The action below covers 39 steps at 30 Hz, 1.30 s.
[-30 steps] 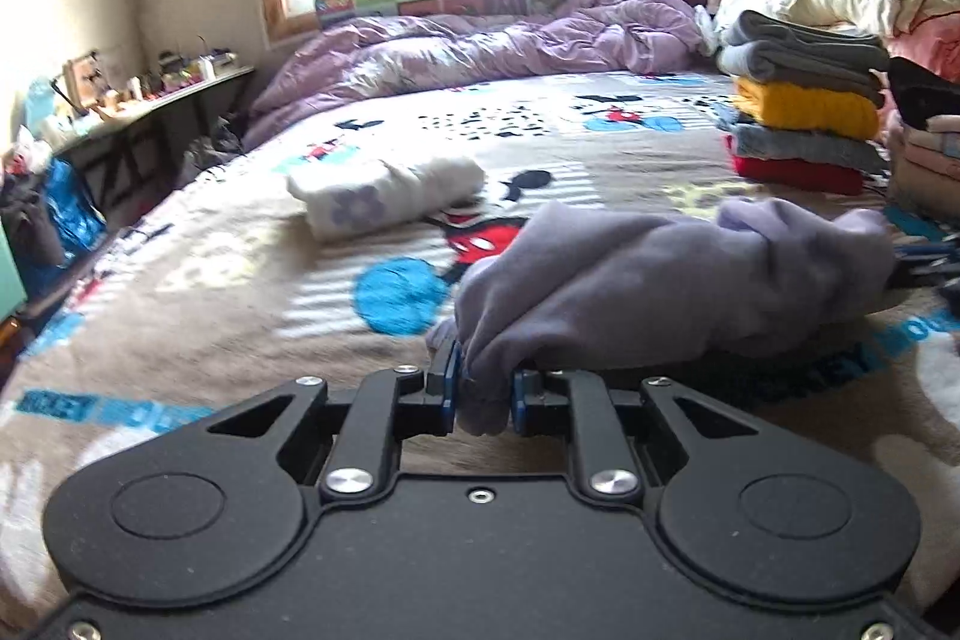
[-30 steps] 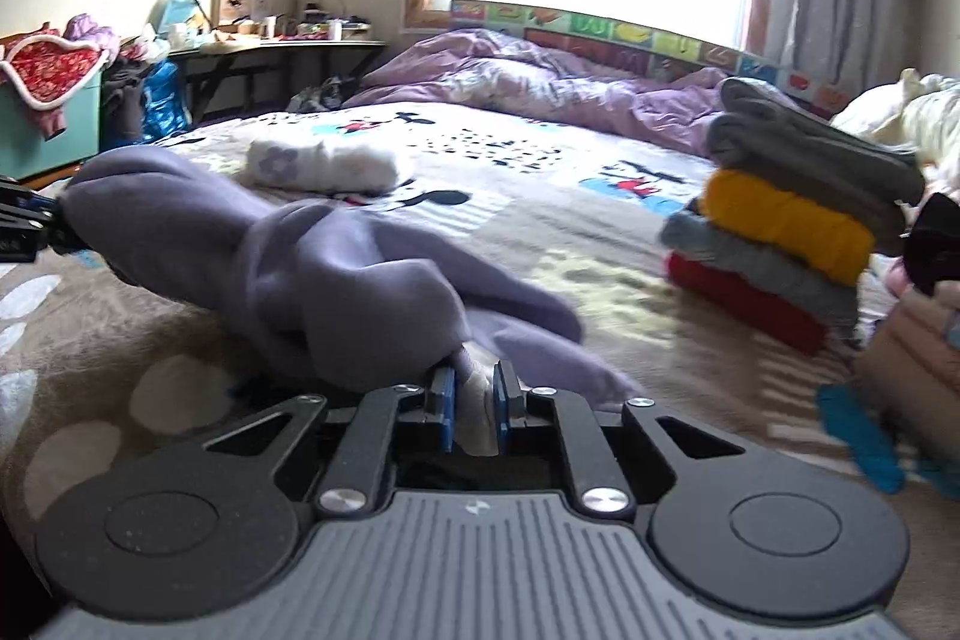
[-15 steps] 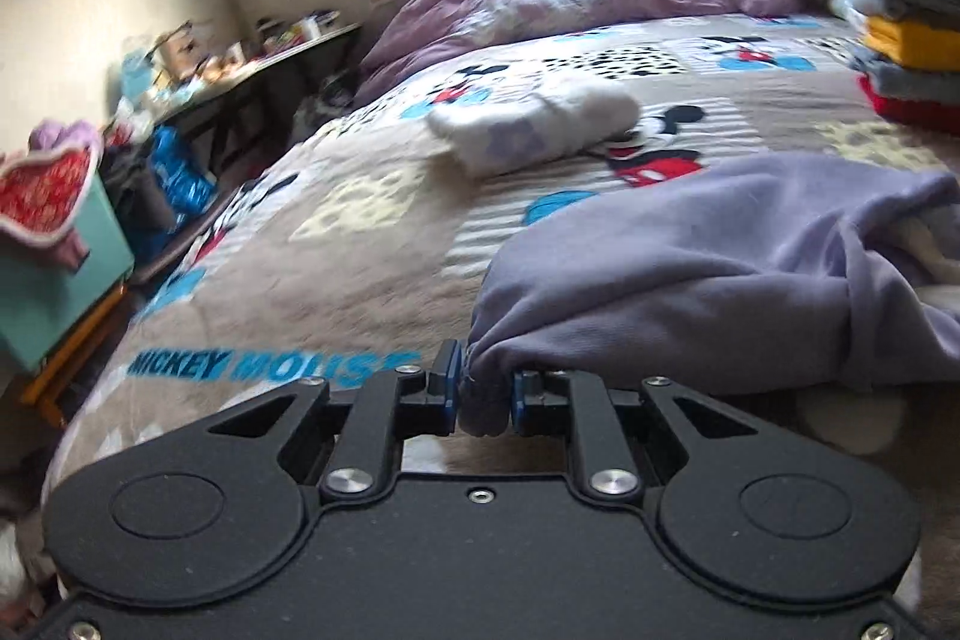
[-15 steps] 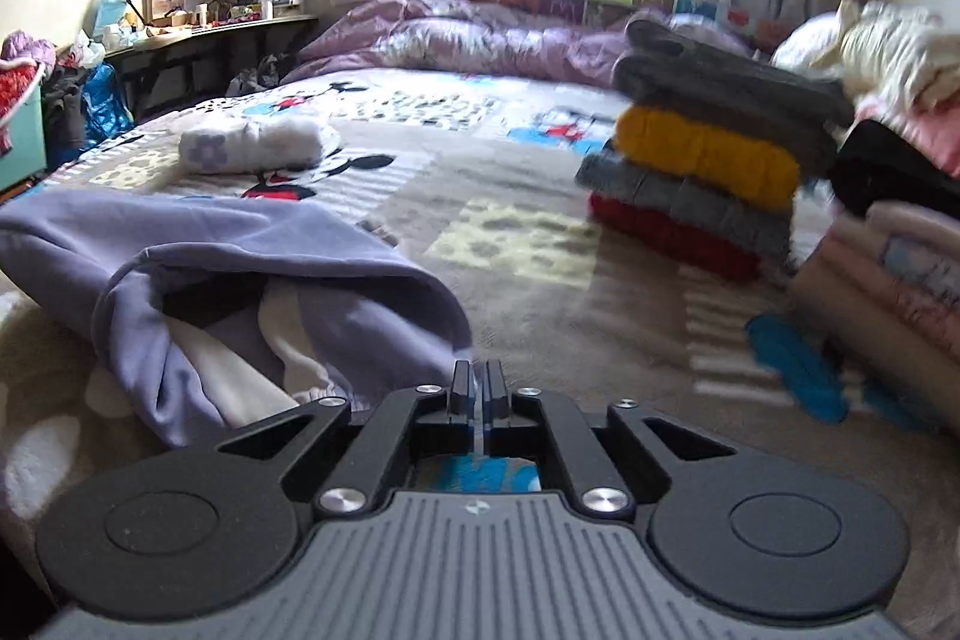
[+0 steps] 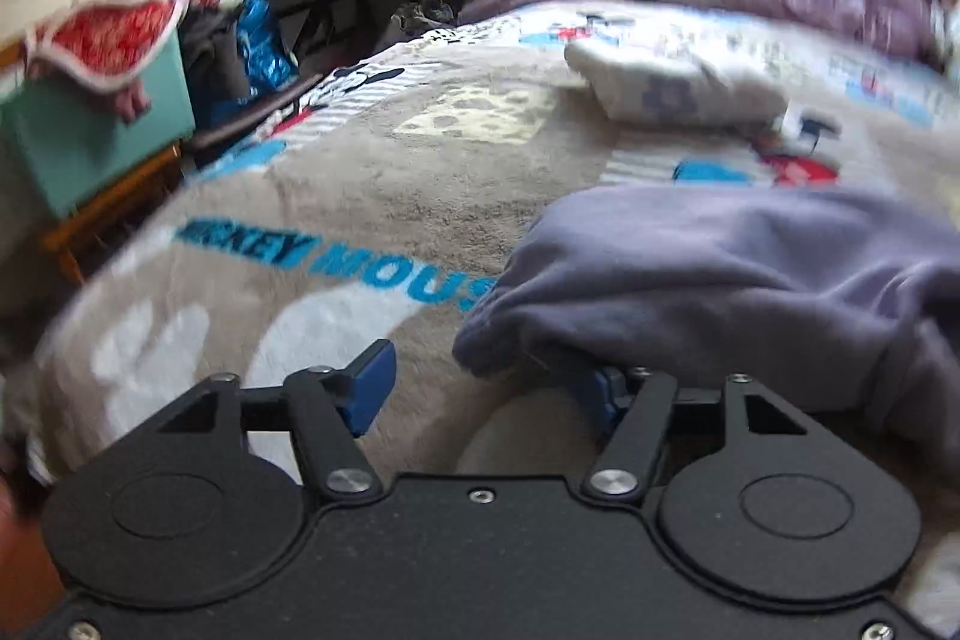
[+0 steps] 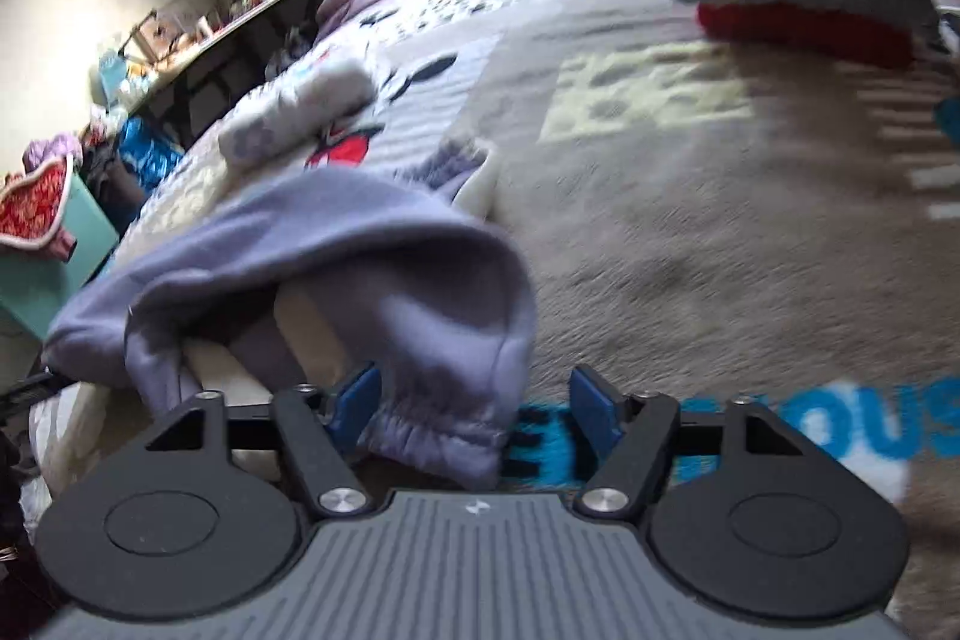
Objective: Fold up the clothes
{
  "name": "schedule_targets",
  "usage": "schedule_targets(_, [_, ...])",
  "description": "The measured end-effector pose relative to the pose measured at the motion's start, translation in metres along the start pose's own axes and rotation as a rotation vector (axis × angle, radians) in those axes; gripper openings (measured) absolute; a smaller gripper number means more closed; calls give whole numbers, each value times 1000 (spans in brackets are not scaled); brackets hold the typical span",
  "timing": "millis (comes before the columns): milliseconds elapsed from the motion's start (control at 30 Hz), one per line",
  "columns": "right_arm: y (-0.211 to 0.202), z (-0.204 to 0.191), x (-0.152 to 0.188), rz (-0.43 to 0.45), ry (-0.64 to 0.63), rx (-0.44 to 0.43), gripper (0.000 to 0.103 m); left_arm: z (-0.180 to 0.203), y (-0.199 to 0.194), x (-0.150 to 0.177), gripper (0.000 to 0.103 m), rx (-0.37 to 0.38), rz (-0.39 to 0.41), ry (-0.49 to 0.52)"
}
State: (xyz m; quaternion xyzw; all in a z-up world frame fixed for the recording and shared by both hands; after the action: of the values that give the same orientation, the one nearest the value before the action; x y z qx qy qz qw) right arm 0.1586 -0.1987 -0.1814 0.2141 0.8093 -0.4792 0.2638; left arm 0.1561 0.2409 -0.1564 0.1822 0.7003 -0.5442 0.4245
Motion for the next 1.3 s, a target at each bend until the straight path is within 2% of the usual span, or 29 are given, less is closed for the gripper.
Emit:
schedule_targets(33, [2,-1,1,1,0,0,53,-1,-4,1,63,18,4,-24])
schedule_targets(100, [3,-3,1,5,3,-2,27,-3,-10,2,64,43,13,-68])
schedule_targets(200, [-2,-4,-6,35,-21,12,18,-5,-20,0,69,85,36,-155])
schedule_targets(300, [-14,-4,-20,94,-86,60,15,-1,-24,-2,71,132,55,-210])
schedule_targets(633, [-80,12,-91,318,-424,314,12,6,-32,-2,73,217,91,-321])
schedule_targets(833, [-115,35,-97,386,-576,448,12,6,-45,-7,76,264,115,-384])
schedule_targets(933, [-124,48,-84,379,-621,478,12,7,-52,-10,77,294,124,-407])
schedule_targets(1033, [-132,56,-58,364,-681,471,12,9,-59,-12,77,308,129,-403])
schedule_targets(1167, [-135,65,-21,283,-776,458,12,13,-61,-13,77,322,111,-376])
schedule_targets(1233, [-135,70,-6,212,-798,424,18,13,-58,-13,77,317,95,-367])
schedule_targets(1267, [-135,72,1,175,-808,407,27,12,-57,-13,77,313,87,-363])
schedule_targets(1300, [-136,73,8,139,-822,392,42,11,-56,-12,77,310,80,-359])
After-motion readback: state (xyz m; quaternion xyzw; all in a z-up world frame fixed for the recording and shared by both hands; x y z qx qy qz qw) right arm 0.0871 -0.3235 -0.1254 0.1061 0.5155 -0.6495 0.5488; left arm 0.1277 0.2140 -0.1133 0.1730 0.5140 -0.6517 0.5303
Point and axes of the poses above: each gripper's, at about its wrist camera, not at the fingertips, and y roughly the way its jaws point, z to its right, x to its underside, the point moved 9 cm from there along y, roughly the way its jaws point
